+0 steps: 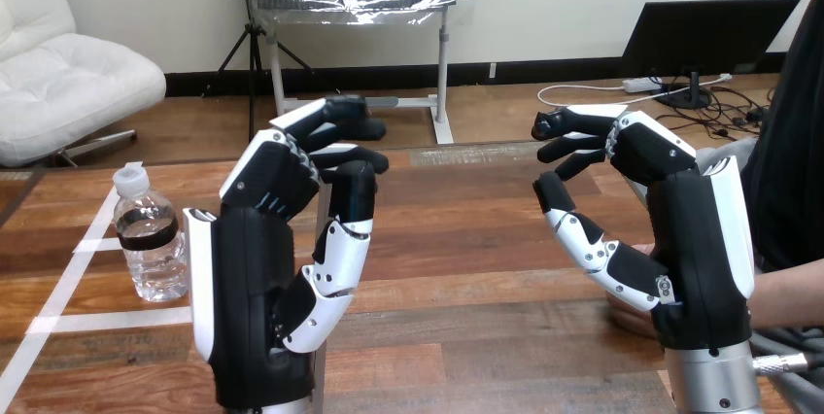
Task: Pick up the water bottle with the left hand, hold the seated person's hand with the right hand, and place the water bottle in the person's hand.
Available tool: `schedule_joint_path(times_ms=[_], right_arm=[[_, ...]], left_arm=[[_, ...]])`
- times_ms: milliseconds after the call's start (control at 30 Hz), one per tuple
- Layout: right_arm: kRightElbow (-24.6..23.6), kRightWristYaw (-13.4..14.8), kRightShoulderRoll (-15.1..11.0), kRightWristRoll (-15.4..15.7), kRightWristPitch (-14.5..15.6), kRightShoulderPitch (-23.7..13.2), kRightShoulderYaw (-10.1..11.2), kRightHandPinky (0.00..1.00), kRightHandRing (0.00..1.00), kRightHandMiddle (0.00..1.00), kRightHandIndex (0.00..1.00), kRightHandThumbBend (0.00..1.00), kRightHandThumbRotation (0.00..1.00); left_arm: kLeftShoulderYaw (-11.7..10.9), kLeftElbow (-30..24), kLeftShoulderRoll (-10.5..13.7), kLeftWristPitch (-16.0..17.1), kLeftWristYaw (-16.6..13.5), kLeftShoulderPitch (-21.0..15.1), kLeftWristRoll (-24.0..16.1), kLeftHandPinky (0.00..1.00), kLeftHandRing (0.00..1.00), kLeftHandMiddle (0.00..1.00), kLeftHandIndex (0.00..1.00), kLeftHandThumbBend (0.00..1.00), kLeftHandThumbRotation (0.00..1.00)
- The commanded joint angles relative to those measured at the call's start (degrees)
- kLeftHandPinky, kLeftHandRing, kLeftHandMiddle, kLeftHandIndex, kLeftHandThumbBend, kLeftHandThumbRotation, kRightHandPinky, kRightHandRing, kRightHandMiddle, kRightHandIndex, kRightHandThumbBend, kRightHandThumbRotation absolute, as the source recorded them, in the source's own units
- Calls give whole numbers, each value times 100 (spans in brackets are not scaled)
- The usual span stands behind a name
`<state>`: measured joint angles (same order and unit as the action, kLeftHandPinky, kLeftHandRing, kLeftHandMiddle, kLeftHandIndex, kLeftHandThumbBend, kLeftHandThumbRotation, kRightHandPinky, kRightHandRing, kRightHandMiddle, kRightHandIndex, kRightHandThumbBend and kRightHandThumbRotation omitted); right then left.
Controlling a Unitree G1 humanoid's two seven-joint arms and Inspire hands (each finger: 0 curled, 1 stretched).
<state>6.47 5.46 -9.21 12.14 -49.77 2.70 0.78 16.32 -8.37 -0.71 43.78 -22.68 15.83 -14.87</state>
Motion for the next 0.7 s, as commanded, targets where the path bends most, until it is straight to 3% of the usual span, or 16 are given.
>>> schedule_joint_path(times_ms=[0, 333, 667], right_arm=[[31, -13, -17, -73, -39, -372, 60, 45, 56, 64, 63, 42, 0], [18, 7, 9, -31, 3, -361, 56, 45, 57, 65, 63, 42, 0], [-23, 42, 50, 33, 61, -350, 55, 45, 57, 65, 63, 42, 0]], left_arm=[[-378, -403, -377, 5, -290, 523, -402, 47, 58, 65, 69, 35, 50], [-1149, -550, -391, -298, -1257, 299, -1766, 51, 61, 67, 70, 39, 35], [-1661, -446, -187, -733, -1952, 64, -2506, 56, 66, 70, 73, 45, 25]])
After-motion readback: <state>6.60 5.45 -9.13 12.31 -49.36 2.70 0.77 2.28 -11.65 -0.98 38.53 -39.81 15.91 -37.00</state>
